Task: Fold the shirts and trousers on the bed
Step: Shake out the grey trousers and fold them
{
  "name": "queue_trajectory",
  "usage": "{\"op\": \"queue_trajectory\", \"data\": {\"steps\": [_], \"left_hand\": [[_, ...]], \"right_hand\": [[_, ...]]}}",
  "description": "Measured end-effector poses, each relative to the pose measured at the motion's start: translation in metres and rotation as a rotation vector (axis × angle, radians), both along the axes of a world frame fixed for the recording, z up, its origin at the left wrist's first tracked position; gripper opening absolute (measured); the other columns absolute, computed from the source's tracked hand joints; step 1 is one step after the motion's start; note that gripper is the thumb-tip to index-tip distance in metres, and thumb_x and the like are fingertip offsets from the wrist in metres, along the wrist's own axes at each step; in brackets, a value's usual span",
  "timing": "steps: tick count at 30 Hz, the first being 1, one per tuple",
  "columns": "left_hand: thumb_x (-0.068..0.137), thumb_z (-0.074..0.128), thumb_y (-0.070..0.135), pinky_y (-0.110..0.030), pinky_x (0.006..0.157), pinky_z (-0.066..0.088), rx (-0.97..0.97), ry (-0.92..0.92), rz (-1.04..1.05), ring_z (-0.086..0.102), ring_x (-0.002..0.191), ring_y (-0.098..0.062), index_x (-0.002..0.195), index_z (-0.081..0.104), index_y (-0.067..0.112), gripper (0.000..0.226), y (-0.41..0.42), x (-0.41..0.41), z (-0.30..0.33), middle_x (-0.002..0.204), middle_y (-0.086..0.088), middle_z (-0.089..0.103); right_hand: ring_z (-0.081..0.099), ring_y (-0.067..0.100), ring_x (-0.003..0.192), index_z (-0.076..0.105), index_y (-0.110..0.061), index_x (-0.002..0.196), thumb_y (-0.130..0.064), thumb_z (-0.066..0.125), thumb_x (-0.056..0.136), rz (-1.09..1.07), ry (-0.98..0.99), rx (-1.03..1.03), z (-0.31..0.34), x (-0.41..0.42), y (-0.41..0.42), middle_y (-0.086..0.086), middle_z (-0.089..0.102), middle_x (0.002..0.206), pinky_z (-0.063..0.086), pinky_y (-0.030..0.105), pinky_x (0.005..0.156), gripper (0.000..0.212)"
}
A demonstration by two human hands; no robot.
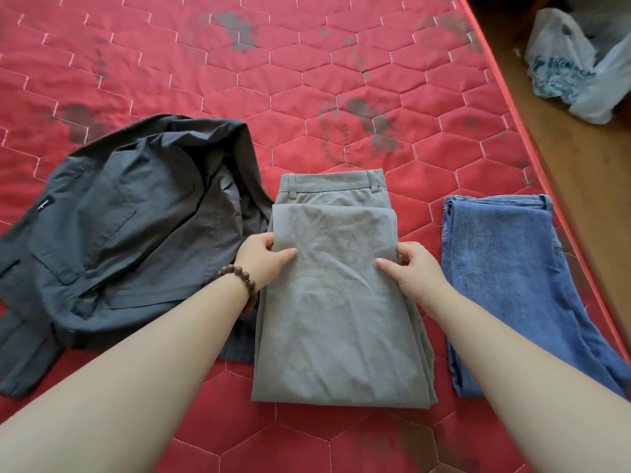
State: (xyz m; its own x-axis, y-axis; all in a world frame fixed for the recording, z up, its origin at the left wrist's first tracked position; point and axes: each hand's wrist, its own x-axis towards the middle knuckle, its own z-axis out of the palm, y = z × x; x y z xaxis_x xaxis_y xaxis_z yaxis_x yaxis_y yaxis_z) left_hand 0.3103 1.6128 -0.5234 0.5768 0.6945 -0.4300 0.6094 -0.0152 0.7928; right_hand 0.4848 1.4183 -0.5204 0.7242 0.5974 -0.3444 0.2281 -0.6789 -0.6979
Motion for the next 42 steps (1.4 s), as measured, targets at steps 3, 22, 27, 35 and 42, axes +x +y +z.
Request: {"op": "queue_trajectory", "data": {"steps": [3, 22, 27, 35, 42], "left_hand": [[0.085, 0.07, 0.021, -0.035, 0.078, 0.058, -0.05, -0.017, -0.009, 0.07, 0.084, -0.016, 0.09, 0.071, 0.014, 0.009, -0.004, -0.003, 0.003, 0.087, 0.002, 0.073], [0.087, 0.065, 0.032, -0.022, 0.081, 0.037, 0.388, 0.046, 0.23, 0.052, 0.1, -0.022, 0.075, 0.063, 0.011, 0.024, 0.016, 0.014, -0.006, 0.104, -0.012, 0.057], [0.086, 0.064, 0.027, -0.035, 0.057, 0.037, 0.284, 0.077, 0.068, 0.045, 0.058, -0.022, 0.064, 0.052, -0.003, 0.038, 0.011, 0.003, -0.004, 0.061, -0.017, 0.049], [0.091, 0.057, 0.025, -0.027, 0.06, 0.041, 0.146, 0.021, 0.139, 0.053, 0.063, -0.011, 0.087, 0.064, 0.003, 0.024, 0.026, 0.036, -0.006, 0.076, -0.006, 0.064], [0.086, 0.064, 0.019, -0.03, 0.075, 0.046, 0.141, -0.111, 0.309, 0.059, 0.081, -0.017, 0.104, 0.059, 0.009, 0.021, 0.032, 0.045, -0.008, 0.087, -0.009, 0.065]], "right_hand": [[0.051, 0.027, 0.092, 0.061, 0.007, 0.076, -0.019, 0.069, 0.083, 0.046, -0.155, -0.041, -0.003, -0.004, 0.004, 0.008, 0.057, 0.102, 0.037, 0.034, 0.078, 0.028], [0.052, 0.022, 0.078, 0.06, -0.005, 0.092, -0.03, 0.061, 0.091, -0.192, -0.097, -0.01, -0.002, 0.003, 0.032, 0.004, 0.059, 0.08, 0.033, 0.03, 0.066, 0.026], [0.057, 0.025, 0.07, 0.065, -0.002, 0.084, -0.027, 0.07, 0.082, -0.116, 0.012, 0.01, -0.003, 0.01, 0.022, 0.013, 0.067, 0.076, 0.047, 0.038, 0.07, 0.026], [0.061, 0.023, 0.08, 0.068, -0.006, 0.092, -0.022, 0.066, 0.087, -0.213, 0.083, 0.097, -0.006, 0.027, 0.047, 0.012, 0.071, 0.091, 0.05, 0.038, 0.078, 0.017], [0.052, 0.02, 0.075, 0.062, -0.003, 0.086, -0.026, 0.065, 0.085, -0.212, -0.097, 0.1, -0.008, 0.031, 0.064, 0.012, 0.066, 0.083, 0.043, 0.041, 0.071, 0.023]]}}
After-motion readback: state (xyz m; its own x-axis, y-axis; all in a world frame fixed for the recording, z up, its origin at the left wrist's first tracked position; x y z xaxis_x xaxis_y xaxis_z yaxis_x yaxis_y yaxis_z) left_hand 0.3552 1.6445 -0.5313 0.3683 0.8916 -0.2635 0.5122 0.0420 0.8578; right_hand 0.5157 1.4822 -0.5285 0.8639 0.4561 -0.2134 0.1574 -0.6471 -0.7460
